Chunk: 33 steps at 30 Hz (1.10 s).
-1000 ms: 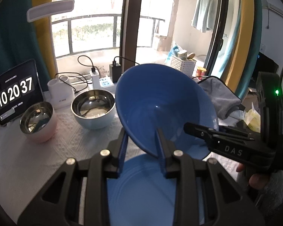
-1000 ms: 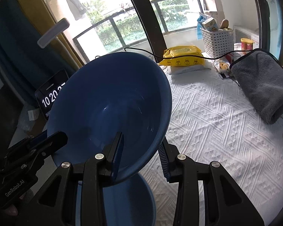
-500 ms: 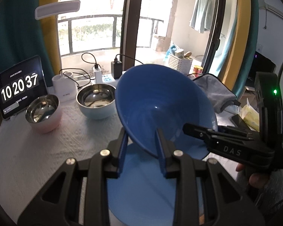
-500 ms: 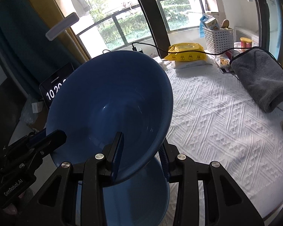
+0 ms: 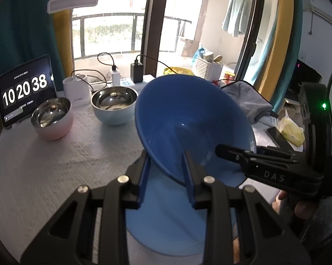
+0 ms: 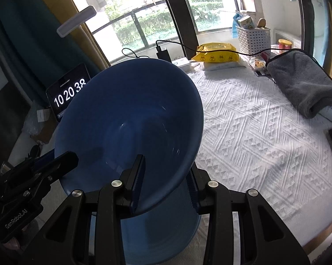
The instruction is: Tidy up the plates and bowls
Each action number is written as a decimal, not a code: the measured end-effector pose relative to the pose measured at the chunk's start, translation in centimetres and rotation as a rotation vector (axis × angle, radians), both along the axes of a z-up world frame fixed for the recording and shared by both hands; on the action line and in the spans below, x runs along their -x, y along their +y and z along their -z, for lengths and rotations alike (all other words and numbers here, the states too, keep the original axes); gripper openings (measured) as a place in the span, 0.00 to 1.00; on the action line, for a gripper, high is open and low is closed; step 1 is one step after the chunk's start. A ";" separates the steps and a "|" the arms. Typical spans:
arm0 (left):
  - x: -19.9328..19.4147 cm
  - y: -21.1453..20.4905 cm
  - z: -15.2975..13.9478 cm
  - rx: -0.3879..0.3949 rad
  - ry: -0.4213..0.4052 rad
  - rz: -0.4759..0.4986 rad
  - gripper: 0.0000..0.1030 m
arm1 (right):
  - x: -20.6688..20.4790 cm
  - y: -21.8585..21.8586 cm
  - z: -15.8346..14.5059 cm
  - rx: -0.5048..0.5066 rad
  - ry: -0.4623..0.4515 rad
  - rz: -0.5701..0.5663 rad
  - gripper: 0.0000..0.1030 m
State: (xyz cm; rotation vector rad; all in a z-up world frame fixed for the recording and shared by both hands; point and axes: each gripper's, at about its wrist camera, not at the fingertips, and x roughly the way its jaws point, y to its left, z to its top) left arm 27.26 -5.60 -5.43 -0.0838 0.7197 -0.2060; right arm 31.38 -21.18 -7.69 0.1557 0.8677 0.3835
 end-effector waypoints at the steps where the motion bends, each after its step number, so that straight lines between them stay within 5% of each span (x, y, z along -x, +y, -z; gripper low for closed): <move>1: 0.1 0.1 0.0 0.001 0.001 0.000 0.29 | 0.2 0.1 0.0 0.002 0.001 -0.001 0.38; 33: 3.6 1.2 2.3 0.013 0.065 -0.007 0.29 | 3.4 1.4 1.6 0.049 0.066 -0.038 0.38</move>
